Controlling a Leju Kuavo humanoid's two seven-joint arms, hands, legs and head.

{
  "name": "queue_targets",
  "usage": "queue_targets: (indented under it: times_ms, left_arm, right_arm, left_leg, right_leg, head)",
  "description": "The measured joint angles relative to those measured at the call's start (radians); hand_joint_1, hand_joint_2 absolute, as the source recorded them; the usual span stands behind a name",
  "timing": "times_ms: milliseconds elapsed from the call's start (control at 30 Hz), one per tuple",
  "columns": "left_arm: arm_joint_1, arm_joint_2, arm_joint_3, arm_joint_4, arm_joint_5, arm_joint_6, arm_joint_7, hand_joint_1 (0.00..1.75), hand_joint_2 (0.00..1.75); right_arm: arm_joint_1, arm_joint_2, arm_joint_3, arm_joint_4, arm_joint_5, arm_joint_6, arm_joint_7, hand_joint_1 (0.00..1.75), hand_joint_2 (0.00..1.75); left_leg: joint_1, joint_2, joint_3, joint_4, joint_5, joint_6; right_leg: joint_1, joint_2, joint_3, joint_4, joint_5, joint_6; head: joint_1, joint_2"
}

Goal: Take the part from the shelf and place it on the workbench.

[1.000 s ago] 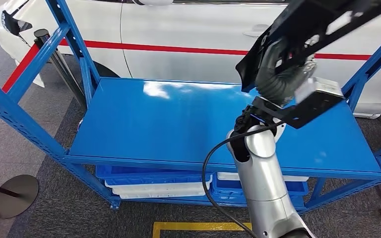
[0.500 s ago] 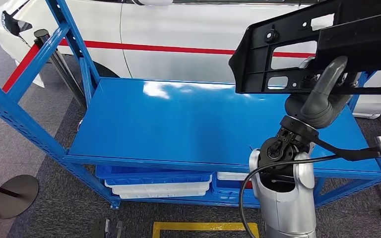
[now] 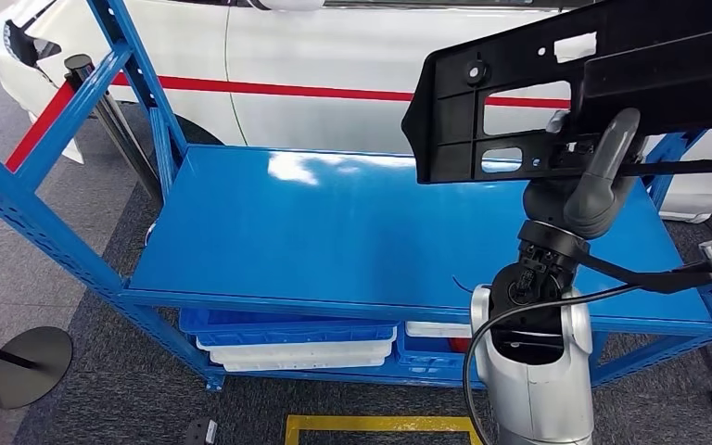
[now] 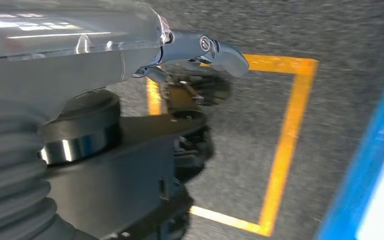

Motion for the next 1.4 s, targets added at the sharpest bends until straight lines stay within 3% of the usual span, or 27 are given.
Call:
queue_targets:
  times_ms: [133, 200, 300, 333, 367, 400, 467, 500, 567, 667, 767, 833, 900, 933, 967, 1000, 1067, 1133, 1200, 1267, 1333, 1367, 1400]
  left_arm:
    - [0.000, 0.000, -0.003, 0.000, -0.027, 0.013, 0.050, 0.00, 1.75]
    - [-0.002, 0.000, -0.006, 0.000, -0.038, 0.019, 0.065, 0.00, 1.75]
    - [-0.002, 0.000, -0.017, 0.000, -0.057, 0.021, 0.091, 0.00, 1.75]
    - [-0.001, 0.000, -0.021, 0.000, -0.063, 0.021, 0.099, 0.00, 1.75]
    - [0.000, 0.000, -0.026, 0.000, -0.068, 0.020, 0.107, 0.00, 1.75]
    - [0.000, 0.000, -0.030, 0.000, -0.071, 0.018, 0.112, 0.00, 1.75]
    - [-0.001, 0.000, -0.036, 0.000, -0.076, 0.013, 0.119, 0.00, 1.75]
    - [-0.002, 0.000, -0.040, 0.000, -0.079, 0.010, 0.121, 0.00, 1.75]
    - [-0.005, 0.000, -0.048, 0.000, -0.085, 0.003, 0.126, 0.00, 1.75]
    - [-0.007, 0.000, -0.056, 0.000, -0.091, -0.009, 0.131, 0.00, 1.75]
    - [-0.011, 0.000, -0.061, 0.000, -0.093, -0.014, 0.132, 0.00, 1.75]
    - [-0.013, 0.000, -0.063, 0.000, -0.094, -0.014, 0.132, 0.00, 1.75]
    - [-0.013, -0.001, -0.067, 0.000, -0.096, -0.016, 0.132, 0.00, 1.75]
    - [-0.013, -0.001, -0.069, 0.000, -0.098, -0.016, 0.132, 0.00, 1.75]
    - [-0.013, -0.001, -0.071, 0.000, -0.099, -0.017, 0.132, 0.00, 1.75]
    - [-0.013, -0.001, -0.073, 0.000, -0.101, -0.017, 0.132, 0.00, 1.75]
    - [-0.015, -0.001, -0.075, 0.000, -0.101, -0.017, 0.132, 0.00, 1.75]
    - [-0.015, -0.002, -0.076, 0.000, -0.101, -0.017, 0.132, 0.00, 1.75]
    - [-0.015, -0.003, -0.077, 0.000, -0.102, -0.017, 0.132, 0.00, 1.75]
    - [-0.016, -0.006, -0.078, 0.000, -0.102, -0.018, 0.133, 0.00, 1.75]
    - [-0.018, -0.008, -0.078, 0.000, -0.105, -0.019, 0.133, 0.00, 1.75]
    - [-0.018, -0.009, -0.079, 0.000, -0.108, -0.020, 0.133, 0.00, 1.75]
    - [-0.018, -0.010, -0.080, 0.000, -0.110, -0.021, 0.133, 0.00, 1.75]
  right_arm:
    - [0.000, 0.006, -0.006, 0.011, -0.019, -0.022, 0.005, 1.75, 1.75]
    - [-0.001, 0.007, -0.008, 0.013, -0.019, -0.029, 0.002, 1.75, 1.75]
    - [-0.002, 0.006, -0.009, 0.015, -0.020, -0.030, -0.008, 1.75, 1.75]
    - [-0.001, 0.006, -0.010, 0.016, -0.021, -0.028, -0.014, 1.75, 1.75]
    - [0.000, 0.005, -0.011, 0.016, -0.022, -0.023, -0.020, 1.75, 1.75]
    - [0.001, 0.005, -0.012, 0.016, -0.023, -0.018, -0.026, 1.75, 1.75]
    - [0.000, 0.004, -0.014, 0.016, -0.022, -0.003, -0.035, 1.75, 1.75]
    - [0.000, 0.004, -0.014, 0.016, -0.020, 0.007, -0.040, 1.75, 1.75]
    - [0.001, 0.004, -0.016, 0.016, -0.014, 0.023, -0.050, 1.75, 1.75]
    - [0.002, 0.004, -0.022, 0.016, 0.001, 0.033, -0.062, 1.75, 1.75]
    - [0.004, 0.006, -0.026, 0.016, 0.014, 0.046, -0.064, 1.75, 1.75]
    - [0.009, 0.006, -0.028, 0.016, 0.023, 0.058, -0.065, 1.75, 1.75]
    - [0.017, 0.009, -0.030, 0.016, 0.034, 0.071, -0.066, 1.75, 1.75]
    - [0.021, 0.011, -0.031, 0.016, 0.039, 0.076, -0.066, 1.75, 1.75]
    - [0.023, 0.013, -0.033, 0.016, 0.042, 0.079, -0.066, 1.75, 1.75]
    - [0.024, 0.015, -0.034, 0.016, 0.044, 0.080, -0.067, 1.75, 1.75]
    - [0.024, 0.018, -0.037, 0.016, 0.048, 0.081, -0.068, 1.75, 1.75]
    - [0.025, 0.021, -0.039, 0.016, 0.050, 0.081, -0.070, 1.75, 1.75]
    - [0.026, 0.022, -0.040, 0.016, 0.051, 0.081, -0.070, 1.75, 1.75]
    - [0.026, 0.022, -0.042, 0.016, 0.056, 0.082, -0.071, 1.75, 1.75]
    - [0.027, 0.022, -0.045, 0.016, 0.069, 0.082, -0.073, 1.75, 1.75]
    - [0.028, 0.022, -0.047, 0.016, 0.078, 0.082, -0.074, 1.75, 1.75]
    - [0.029, 0.022, -0.049, 0.016, 0.088, 0.083, -0.077, 1.75, 1.75]
  left_leg:
    - [0.000, 0.000, -0.001, -0.004, 0.006, 0.009]
    - [0.005, 0.002, 0.002, -0.019, 0.013, 0.018]
    - [0.007, 0.005, -0.002, -0.025, 0.020, 0.025]
    - [0.006, 0.005, -0.004, -0.023, 0.020, 0.025]
    - [0.006, 0.005, -0.007, -0.020, 0.020, 0.024]
    - [0.006, 0.005, -0.008, -0.017, 0.020, 0.023]
    - [0.006, 0.004, -0.009, -0.011, 0.020, 0.019]
    - [0.005, 0.003, -0.012, -0.008, 0.022, 0.014]
    - [0.004, 0.002, -0.021, -0.005, 0.030, -0.001]
    - [0.005, 0.002, -0.033, -0.003, 0.035, -0.023]
    - [0.010, 0.005, -0.065, 0.077, -0.043, -0.039]
    - [0.014, 0.006, -0.097, 0.184, -0.111, -0.047]
    - [0.017, 0.006, -0.113, 0.271, -0.141, -0.053]
    - [0.017, 0.006, -0.098, 0.271, -0.131, -0.054]
    - [0.018, 0.006, -0.065, 0.230, -0.105, -0.053]
    - [0.018, 0.006, -0.018, 0.162, -0.080, -0.051]
    - [0.015, 0.005, 0.066, 0.031, -0.063, -0.041]
    - [0.010, 0.003, 0.088, -0.016, -0.068, -0.029]
    - [0.012, 0.004, 0.076, -0.023, -0.051, -0.013]
    - [0.015, 0.008, 0.059, -0.031, -0.029, 0.005]
    - [0.013, 0.010, 0.034, -0.032, -0.008, 0.015]
    - [0.011, 0.010, 0.020, -0.031, 0.002, 0.017]
    - [0.009, 0.010, 0.005, -0.030, 0.012, 0.017]
  right_leg:
    - [-0.004, 0.000, -0.001, 0.000, 0.002, 0.008]
    - [-0.004, 0.001, -0.016, 0.032, -0.023, 0.011]
    - [-0.005, 0.001, -0.111, 0.217, -0.112, 0.014]
    - [-0.006, 0.001, -0.144, 0.277, -0.126, 0.016]
    - [-0.006, 0.001, -0.163, 0.305, -0.117, 0.017]
    - [-0.007, 0.001, -0.164, 0.293, -0.088, 0.017]
    - [-0.008, 0.000, -0.121, 0.174, -0.005, 0.013]
    - [-0.006, 0.001, -0.097, 0.114, 0.024, 0.010]
    - [-0.001, 0.002, -0.080, 0.053, 0.043, 0.002]
    - [0.000, 0.002, -0.093, 0.043, 0.057, -0.018]
    - [-0.005, -0.003, -0.110, 0.036, 0.078, -0.038]
    - [-0.004, -0.005, -0.126, 0.038, 0.089, -0.041]
    - [-0.003, -0.006, -0.147, 0.043, 0.101, -0.040]
    - [-0.003, -0.007, -0.158, 0.046, 0.108, -0.039]
    - [-0.003, -0.007, -0.167, 0.049, 0.113, -0.036]
    - [-0.004, -0.007, -0.175, 0.053, 0.118, -0.033]
    - [-0.002, -0.007, -0.186, 0.056, 0.128, -0.023]
    - [-0.001, -0.007, -0.191, 0.054, 0.142, -0.011]
    - [-0.001, -0.006, -0.197, 0.052, 0.150, 0.001]
    - [-0.001, -0.003, -0.218, 0.090, 0.102, 0.009]
    - [-0.003, -0.002, -0.256, 0.201, 0.007, 0.012]
    - [-0.003, -0.002, -0.272, 0.265, -0.026, 0.013]
    - [-0.003, -0.002, -0.278, 0.310, -0.038, 0.014]
  head:
    - [0.000, 0.000]
    - [0.000, 0.000]
    - [0.000, 0.000]
    - [0.000, 0.000]
    - [0.000, 0.000]
    - [0.000, 0.000]
    - [0.000, 0.000]
    - [0.000, 0.000]
    - [0.000, 0.000]
    - [0.000, 0.000]
    - [0.000, 0.000]
    - [0.000, 0.000]
    - [0.000, 0.000]
    - [0.000, 0.000]
    - [0.000, 0.000]
    - [0.000, 0.000]
    - [0.000, 0.000]
    - [0.000, 0.000]
    - [0.000, 0.000]
    - [0.000, 0.000]
    - [0.000, 0.000]
    - [0.000, 0.000]
    - [0.000, 0.000]
